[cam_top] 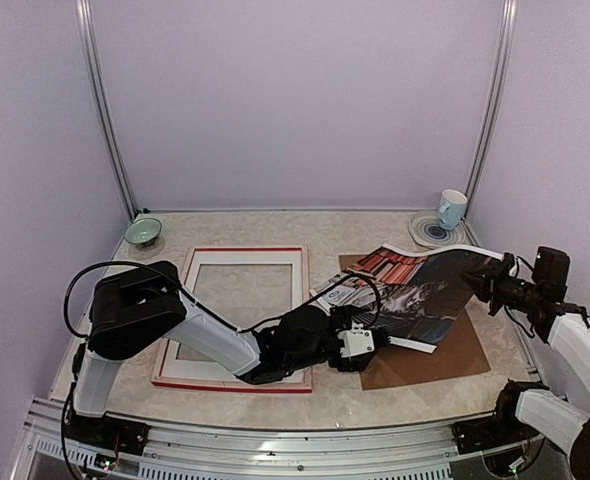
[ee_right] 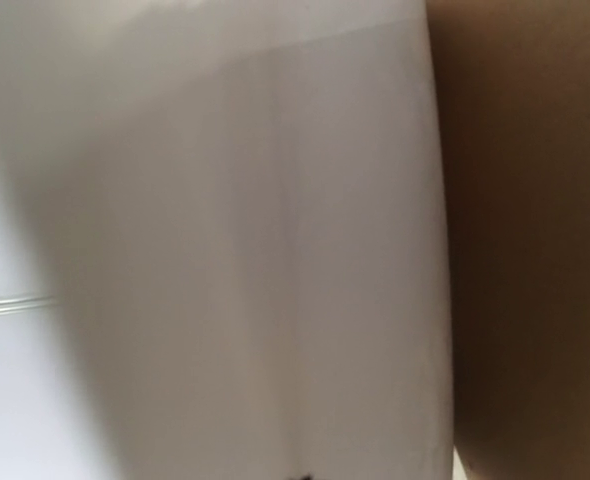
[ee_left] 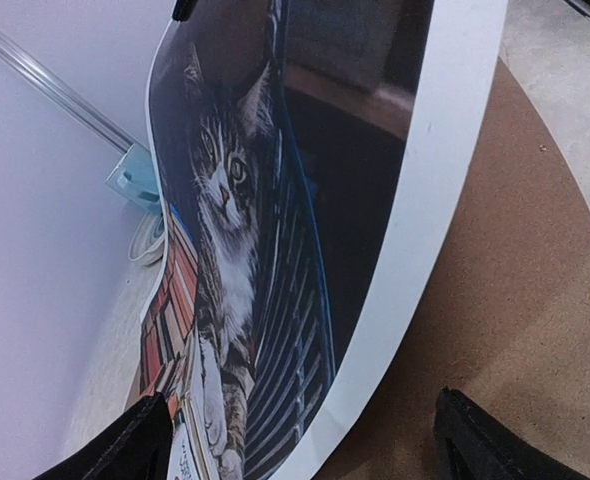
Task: Put the photo into the frame
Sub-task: Pass from the right arm to the left
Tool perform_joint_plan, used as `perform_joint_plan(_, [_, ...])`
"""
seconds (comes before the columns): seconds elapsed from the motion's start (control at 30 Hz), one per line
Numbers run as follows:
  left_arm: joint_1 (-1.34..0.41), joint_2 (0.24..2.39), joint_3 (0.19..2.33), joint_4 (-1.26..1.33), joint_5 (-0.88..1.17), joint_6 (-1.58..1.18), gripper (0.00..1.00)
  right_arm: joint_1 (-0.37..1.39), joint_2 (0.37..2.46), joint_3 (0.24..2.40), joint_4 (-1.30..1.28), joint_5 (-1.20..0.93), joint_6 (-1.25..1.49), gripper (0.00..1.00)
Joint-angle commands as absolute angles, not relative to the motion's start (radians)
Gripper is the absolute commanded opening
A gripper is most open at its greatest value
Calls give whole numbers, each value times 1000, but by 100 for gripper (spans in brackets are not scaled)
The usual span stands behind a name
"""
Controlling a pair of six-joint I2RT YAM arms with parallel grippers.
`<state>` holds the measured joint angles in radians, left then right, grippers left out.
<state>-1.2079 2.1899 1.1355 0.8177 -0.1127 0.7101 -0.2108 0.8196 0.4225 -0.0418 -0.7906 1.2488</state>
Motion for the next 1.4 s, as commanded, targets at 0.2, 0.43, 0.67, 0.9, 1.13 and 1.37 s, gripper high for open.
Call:
perform_joint_plan(0.2, [-1218, 2257, 1212, 786, -187, 730, 81, -185, 791, 445, -6, -826, 1277, 0])
perform_joint_plan(0.43, [-1228, 2282, 1233, 800, -258, 761, 77, -178, 785, 442, -7, -833, 1284, 0])
perform_joint_plan(0.67, [-1236, 2301, 1241, 822, -310, 784, 71, -173, 778, 444, -17, -834, 1276, 0])
perform_joint_plan(0.9, [-1236, 2288, 1223, 871, -343, 787, 62, -172, 771, 438, -44, -827, 1253, 0])
perform_joint_plan(1.13, [-1236, 2300, 1247, 883, -375, 800, 44, -173, 766, 437, -78, -828, 1228, 0])
perform_joint_plan(1.37, [-1236, 2284, 1240, 909, -383, 804, 21, -172, 762, 436, -104, -824, 1206, 0])
